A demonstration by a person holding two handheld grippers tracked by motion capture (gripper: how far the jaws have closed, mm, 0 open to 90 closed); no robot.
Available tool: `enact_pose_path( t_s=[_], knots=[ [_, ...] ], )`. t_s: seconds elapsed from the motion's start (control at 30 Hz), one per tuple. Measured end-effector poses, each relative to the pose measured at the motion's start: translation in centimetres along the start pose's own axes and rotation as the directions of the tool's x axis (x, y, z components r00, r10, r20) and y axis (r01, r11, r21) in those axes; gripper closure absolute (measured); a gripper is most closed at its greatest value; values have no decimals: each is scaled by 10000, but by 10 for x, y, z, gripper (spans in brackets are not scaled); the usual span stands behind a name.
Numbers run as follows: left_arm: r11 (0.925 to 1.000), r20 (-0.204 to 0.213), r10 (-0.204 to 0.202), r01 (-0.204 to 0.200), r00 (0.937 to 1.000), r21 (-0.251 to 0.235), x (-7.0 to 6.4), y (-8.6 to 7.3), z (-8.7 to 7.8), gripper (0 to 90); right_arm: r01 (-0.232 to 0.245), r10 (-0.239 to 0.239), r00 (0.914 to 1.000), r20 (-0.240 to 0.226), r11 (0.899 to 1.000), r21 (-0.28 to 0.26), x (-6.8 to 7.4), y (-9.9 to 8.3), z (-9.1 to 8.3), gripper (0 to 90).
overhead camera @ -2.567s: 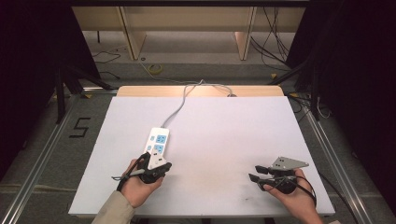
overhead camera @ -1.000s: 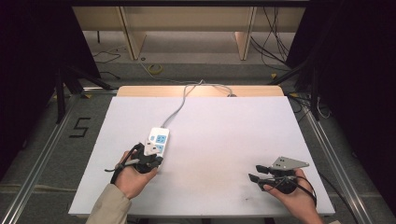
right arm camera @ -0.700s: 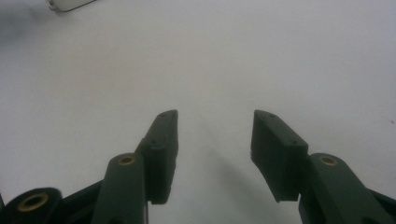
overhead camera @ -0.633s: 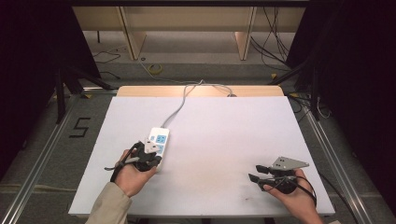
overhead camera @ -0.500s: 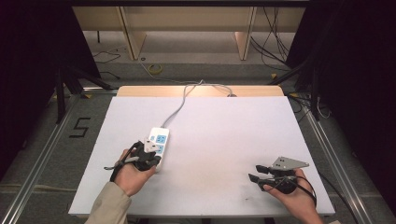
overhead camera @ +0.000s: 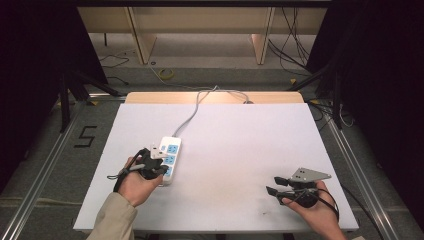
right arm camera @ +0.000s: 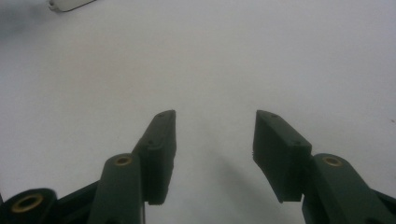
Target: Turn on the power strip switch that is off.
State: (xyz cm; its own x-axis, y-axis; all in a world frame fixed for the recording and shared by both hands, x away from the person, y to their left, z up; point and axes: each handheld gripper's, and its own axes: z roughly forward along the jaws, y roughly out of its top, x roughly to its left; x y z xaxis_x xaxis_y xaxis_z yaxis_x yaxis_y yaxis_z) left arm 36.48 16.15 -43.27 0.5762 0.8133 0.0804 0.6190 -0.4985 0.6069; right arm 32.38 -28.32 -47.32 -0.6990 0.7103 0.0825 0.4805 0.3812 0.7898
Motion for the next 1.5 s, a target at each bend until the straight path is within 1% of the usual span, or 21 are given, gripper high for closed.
enact_pose_path(
  t_s=[0.4, 0.7, 0.9, 1.13, 1.37, 1.5],
  knots=[
    [9997, -23, -252, 252, 9997, 74, 5, 0, -1, 897, 3, -3, 10000, -30, 10000, 22, 0, 0, 0, 494],
    [9994, -89, -290, 292, 9995, 197, 8, 1, -3, 897, -10, 10, 10000, -20, 10000, 21, 0, 0, 0, 494],
    [9987, -177, -431, 436, 9989, 267, 11, 1, -3, 897, -24, 24, 10000, -8, 10000, 32, 0, 0, 0, 493],
    [9981, -267, -437, 448, 9987, 419, 14, 2, -5, 897, -43, 43, 10000, -1, 10000, 19, -1, 0, 0, 492],
    [9968, -265, -587, 600, 9979, 520, 17, 2, -4, 897, -33, 33, 10000, 6, 10000, 10, -1, 0, 0, 491],
    [9969, -341, -548, 566, 9979, 547, 18, 2, -5, 897, -35, 35, 10000, 18, 10000, 9, -1, 0, 0, 491]
  ],
)
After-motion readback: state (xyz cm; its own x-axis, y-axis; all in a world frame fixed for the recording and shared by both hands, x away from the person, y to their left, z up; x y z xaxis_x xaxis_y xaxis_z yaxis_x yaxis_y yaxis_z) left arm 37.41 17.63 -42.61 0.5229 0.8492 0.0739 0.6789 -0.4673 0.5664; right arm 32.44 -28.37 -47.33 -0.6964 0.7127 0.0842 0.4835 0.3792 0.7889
